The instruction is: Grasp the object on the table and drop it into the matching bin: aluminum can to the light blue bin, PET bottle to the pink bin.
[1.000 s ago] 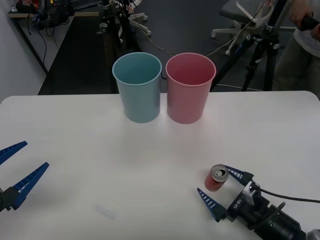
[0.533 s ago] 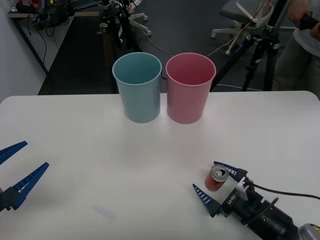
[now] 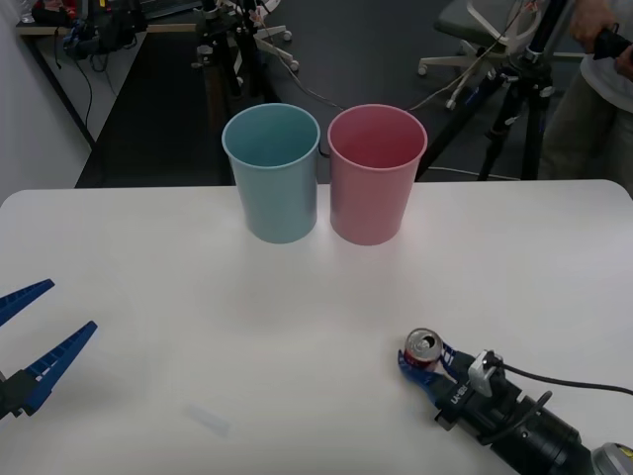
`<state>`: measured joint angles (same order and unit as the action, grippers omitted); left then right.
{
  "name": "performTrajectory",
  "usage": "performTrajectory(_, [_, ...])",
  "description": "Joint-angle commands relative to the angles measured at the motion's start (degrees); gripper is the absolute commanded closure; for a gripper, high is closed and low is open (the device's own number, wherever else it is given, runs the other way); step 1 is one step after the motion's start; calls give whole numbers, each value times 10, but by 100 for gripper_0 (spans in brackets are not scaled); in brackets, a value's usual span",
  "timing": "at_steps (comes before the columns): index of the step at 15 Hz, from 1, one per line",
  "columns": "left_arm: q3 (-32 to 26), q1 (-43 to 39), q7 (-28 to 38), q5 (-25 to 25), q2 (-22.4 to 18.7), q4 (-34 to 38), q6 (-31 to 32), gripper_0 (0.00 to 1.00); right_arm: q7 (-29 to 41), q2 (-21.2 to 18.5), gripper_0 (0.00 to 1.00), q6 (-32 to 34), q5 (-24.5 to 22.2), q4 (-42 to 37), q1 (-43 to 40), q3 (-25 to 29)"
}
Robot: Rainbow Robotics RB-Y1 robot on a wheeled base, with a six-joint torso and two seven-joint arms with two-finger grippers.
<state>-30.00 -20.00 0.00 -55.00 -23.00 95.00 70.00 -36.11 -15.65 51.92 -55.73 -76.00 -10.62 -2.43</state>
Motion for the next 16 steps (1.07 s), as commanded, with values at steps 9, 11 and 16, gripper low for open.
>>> performTrajectory(9, [0,0,0,0,0,0,0,0,62,-5,100,-14,0,-118,-24,8])
performTrajectory(11, [0,0,0,0,0,0,0,0,100,-12,100,-45,-16,-186,-43,1])
performTrajectory(16, [0,0,0,0,0,0,0,0,245,-41,100,-136,-85,-339,-57,-22])
